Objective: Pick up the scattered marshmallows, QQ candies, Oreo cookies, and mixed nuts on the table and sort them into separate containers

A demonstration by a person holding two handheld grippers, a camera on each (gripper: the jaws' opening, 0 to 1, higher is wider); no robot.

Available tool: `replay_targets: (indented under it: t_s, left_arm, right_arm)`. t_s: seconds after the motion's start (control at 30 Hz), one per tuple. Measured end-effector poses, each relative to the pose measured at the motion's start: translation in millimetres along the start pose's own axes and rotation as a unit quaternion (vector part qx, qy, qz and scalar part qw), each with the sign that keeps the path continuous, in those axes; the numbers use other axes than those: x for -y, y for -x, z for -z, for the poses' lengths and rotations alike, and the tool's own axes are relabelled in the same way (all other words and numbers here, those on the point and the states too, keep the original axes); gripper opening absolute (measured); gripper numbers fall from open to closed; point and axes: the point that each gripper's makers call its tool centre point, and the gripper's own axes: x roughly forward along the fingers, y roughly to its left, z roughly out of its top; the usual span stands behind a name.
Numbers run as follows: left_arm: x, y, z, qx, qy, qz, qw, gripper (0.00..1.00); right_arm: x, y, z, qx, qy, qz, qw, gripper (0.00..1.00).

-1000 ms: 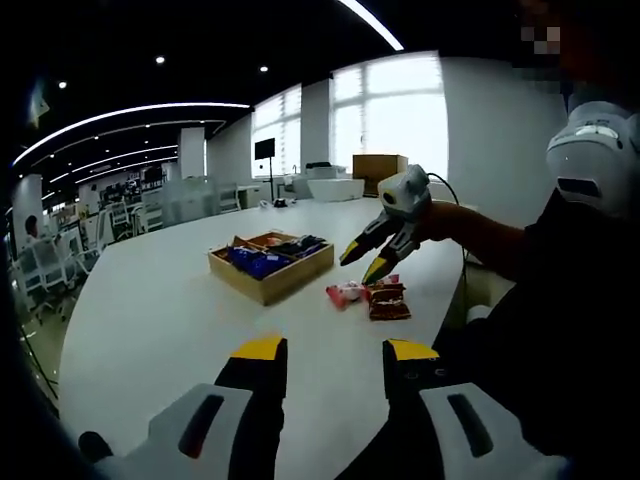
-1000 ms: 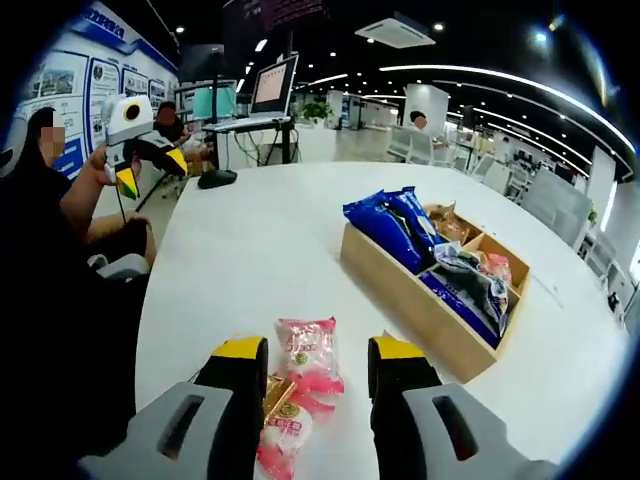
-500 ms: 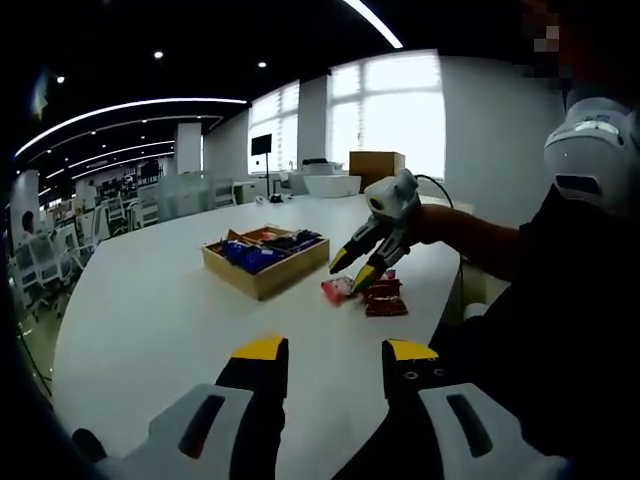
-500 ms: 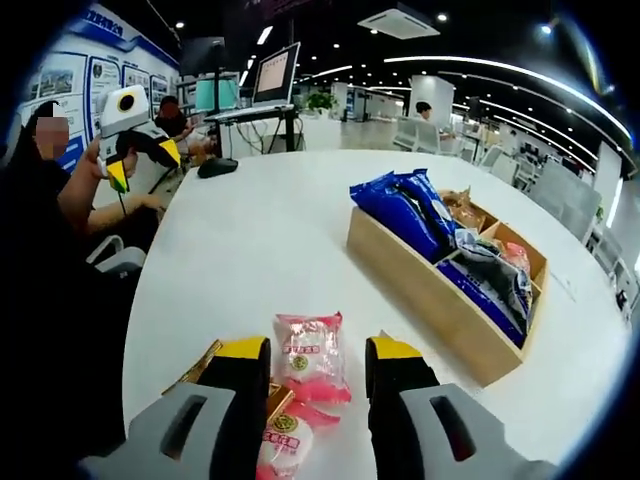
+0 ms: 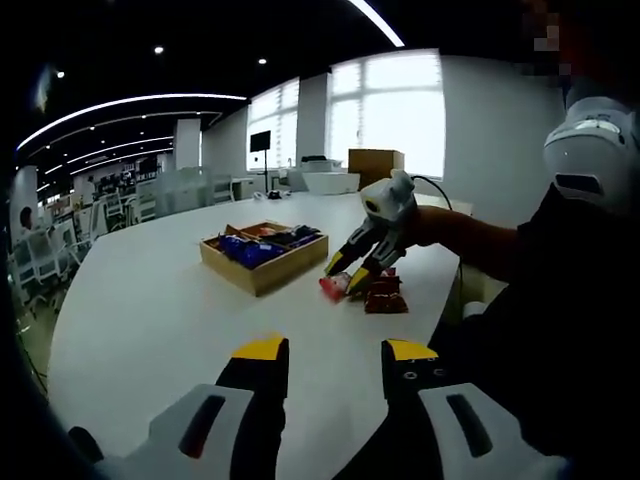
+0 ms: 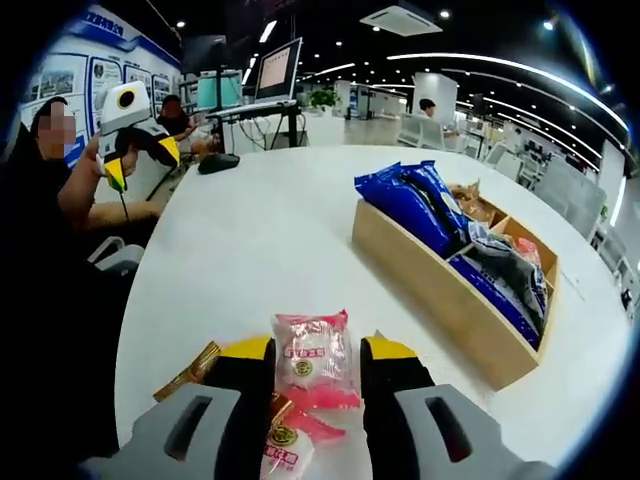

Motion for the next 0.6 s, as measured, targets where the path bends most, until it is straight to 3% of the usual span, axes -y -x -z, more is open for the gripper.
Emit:
replay_targets:
  t_s: [0.6]
  left_arm:
    - [2.6, -2.8, -0.4, -0.004, -0.002, 0.007, 1.0, 0.41]
  right_arm:
    - [5.0, -5.3, 1.9, -0.003, 0.014, -0.006, 0.9999, 0.2]
